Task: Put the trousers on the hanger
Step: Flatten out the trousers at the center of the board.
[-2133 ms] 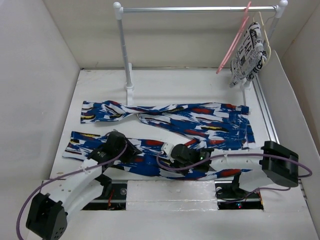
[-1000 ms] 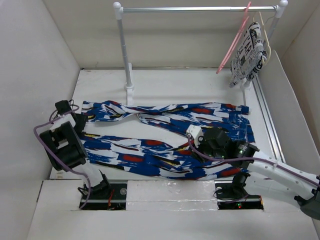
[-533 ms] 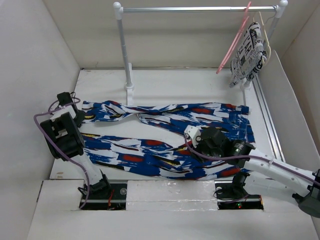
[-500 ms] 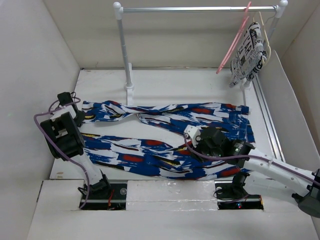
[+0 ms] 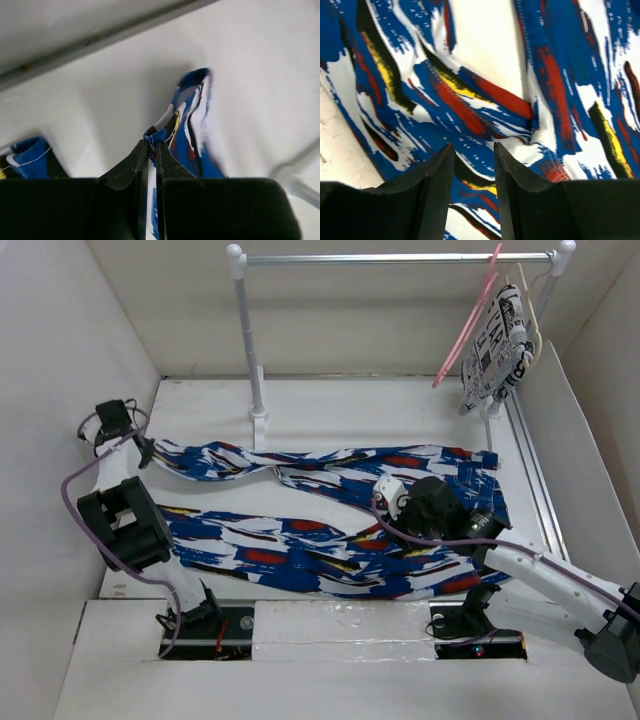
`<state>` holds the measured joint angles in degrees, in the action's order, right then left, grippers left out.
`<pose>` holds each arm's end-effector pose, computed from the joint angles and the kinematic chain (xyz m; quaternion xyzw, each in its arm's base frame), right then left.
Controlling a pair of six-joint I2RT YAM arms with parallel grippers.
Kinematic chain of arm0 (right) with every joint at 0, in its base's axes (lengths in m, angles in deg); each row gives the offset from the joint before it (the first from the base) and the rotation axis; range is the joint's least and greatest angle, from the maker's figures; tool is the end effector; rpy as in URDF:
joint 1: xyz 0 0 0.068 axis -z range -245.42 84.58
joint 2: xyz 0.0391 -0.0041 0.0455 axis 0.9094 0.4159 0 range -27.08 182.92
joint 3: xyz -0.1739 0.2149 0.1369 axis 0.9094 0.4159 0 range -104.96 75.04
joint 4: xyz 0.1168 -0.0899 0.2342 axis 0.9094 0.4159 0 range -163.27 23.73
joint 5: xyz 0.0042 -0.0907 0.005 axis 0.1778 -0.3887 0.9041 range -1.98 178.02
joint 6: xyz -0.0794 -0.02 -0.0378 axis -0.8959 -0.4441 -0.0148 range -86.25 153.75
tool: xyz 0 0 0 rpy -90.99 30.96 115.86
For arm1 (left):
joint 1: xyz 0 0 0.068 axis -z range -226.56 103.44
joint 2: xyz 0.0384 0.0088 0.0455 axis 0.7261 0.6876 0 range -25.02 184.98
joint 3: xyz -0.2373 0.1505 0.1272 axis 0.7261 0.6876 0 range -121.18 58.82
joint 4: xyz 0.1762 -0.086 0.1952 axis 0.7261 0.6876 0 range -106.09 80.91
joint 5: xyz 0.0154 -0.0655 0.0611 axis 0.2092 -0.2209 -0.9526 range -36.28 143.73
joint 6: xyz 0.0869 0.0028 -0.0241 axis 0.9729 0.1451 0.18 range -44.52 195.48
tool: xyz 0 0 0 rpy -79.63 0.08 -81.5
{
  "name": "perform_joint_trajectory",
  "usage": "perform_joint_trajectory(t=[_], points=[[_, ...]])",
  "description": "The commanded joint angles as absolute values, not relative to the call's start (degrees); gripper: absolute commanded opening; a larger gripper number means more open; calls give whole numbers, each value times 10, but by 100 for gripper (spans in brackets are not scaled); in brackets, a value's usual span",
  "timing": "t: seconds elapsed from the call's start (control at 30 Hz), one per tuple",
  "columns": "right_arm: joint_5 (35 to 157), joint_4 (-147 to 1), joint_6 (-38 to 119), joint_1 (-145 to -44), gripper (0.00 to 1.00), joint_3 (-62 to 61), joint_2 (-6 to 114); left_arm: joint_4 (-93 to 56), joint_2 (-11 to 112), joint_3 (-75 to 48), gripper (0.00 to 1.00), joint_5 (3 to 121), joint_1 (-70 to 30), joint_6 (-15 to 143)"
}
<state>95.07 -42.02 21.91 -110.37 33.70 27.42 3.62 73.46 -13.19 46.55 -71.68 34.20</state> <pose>0.1511 0.1648 0.2496 -0.4585 0.7981 0.1645 0.3545 0.3864 0.1924 0.2372 -0.5265 0.7620 0.0051 0.3769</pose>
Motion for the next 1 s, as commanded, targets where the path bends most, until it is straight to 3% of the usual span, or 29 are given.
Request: perform_joint_trajectory(t=[0.0, 0.37, 0.9, 0.97], points=[[989, -458, 184, -1068, 43, 310, 277, 50, 659, -217, 0, 489, -717, 372], [1030, -429, 140, -987, 44, 294, 283, 94, 635, -285, 0, 480, -718, 408], [1026, -328, 96, -795, 48, 257, 253, 66, 705, -133, 0, 380, -757, 427], [1027, -323, 104, -754, 53, 258, 243, 67, 710, -131, 13, 364, -757, 424]])
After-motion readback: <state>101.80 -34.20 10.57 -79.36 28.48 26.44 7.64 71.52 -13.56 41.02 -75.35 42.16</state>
